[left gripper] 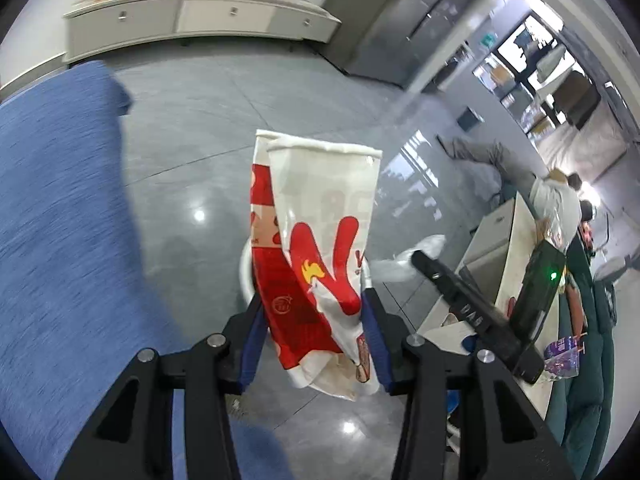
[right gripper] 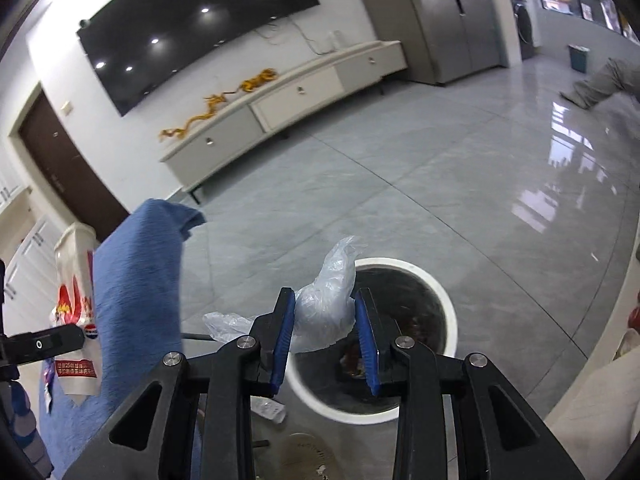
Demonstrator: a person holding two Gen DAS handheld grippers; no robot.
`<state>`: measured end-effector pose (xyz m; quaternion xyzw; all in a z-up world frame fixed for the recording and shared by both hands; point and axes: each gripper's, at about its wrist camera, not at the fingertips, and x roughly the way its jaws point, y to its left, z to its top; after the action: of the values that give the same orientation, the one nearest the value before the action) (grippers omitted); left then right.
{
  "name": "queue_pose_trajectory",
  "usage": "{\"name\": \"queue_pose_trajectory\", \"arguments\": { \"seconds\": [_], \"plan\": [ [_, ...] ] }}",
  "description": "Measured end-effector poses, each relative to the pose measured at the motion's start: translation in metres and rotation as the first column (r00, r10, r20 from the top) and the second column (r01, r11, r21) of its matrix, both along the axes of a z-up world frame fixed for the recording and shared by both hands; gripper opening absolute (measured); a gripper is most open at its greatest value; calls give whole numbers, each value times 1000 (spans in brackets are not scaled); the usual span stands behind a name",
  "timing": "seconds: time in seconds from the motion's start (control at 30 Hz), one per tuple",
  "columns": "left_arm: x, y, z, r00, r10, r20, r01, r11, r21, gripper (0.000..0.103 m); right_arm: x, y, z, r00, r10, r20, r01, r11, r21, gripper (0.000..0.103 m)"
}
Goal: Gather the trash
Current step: 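Carry the cup and bag to the trash bin and release them, then move both open tools back toward the remaining wrappers on the rug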
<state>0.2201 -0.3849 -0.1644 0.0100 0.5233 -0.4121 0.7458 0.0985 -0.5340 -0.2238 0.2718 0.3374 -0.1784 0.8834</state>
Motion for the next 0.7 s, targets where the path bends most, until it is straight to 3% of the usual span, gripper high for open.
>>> {"name": "queue_pose_trajectory", "arguments": {
  "seconds": [0.13,0.23,0.33,0.7],
  "plan": [
    [11,-45,-5,1000,-23,4,23,1000,7,46,11,-7,-11,1000,-22,-22,22,1000,2,33],
    [19,-74,-7,999,-34,10,34,999,12,55,11,-12,-22,998,-39,-44,39,999,10,45],
    [20,-81,-6,999,-43,9,43,999,11,55,12,-15,-25,998,-53,-45,54,998,20,47],
    [4,-16,4,997,0,76,-2,999,37,55,-2,-7,-8,999,-51,-16,51,998,33,47]
  ]
}}
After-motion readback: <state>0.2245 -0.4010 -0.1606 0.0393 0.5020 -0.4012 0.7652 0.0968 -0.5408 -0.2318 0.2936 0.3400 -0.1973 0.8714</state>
